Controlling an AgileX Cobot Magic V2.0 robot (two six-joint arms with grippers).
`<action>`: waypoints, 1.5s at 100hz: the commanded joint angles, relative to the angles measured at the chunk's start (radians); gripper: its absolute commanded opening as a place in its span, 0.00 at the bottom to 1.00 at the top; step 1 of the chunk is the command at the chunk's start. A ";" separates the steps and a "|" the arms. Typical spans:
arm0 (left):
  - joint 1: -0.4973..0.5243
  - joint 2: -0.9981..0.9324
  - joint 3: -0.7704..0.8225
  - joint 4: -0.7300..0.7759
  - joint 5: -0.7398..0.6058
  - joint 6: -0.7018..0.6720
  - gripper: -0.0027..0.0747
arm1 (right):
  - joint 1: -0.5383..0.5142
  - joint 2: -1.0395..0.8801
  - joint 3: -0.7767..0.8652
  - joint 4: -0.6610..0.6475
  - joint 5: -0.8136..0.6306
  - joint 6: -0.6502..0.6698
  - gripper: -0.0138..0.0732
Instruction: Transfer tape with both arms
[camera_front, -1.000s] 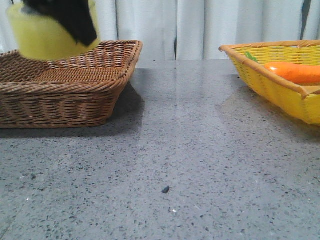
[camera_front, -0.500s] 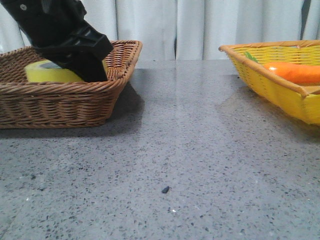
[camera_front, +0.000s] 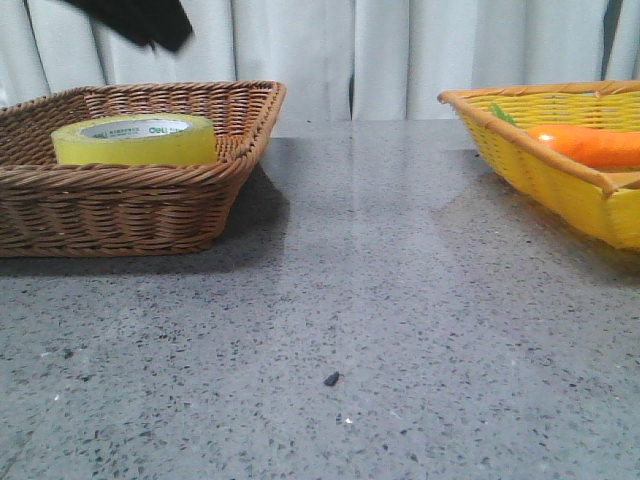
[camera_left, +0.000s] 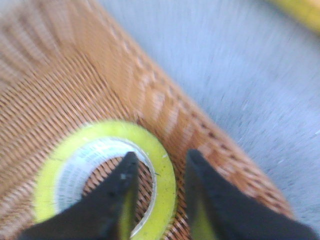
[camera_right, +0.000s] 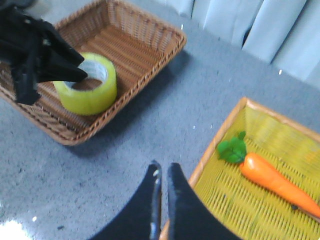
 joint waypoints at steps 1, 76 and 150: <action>0.001 -0.120 0.002 -0.017 -0.064 -0.005 0.09 | -0.002 -0.086 0.065 -0.039 -0.150 -0.006 0.07; 0.001 -0.885 0.670 -0.107 -0.411 -0.005 0.01 | -0.004 -0.786 0.815 -0.140 -0.646 -0.006 0.07; 0.001 -1.174 0.831 -0.138 -0.385 -0.005 0.01 | -0.004 -0.851 0.922 -0.163 -0.642 -0.006 0.07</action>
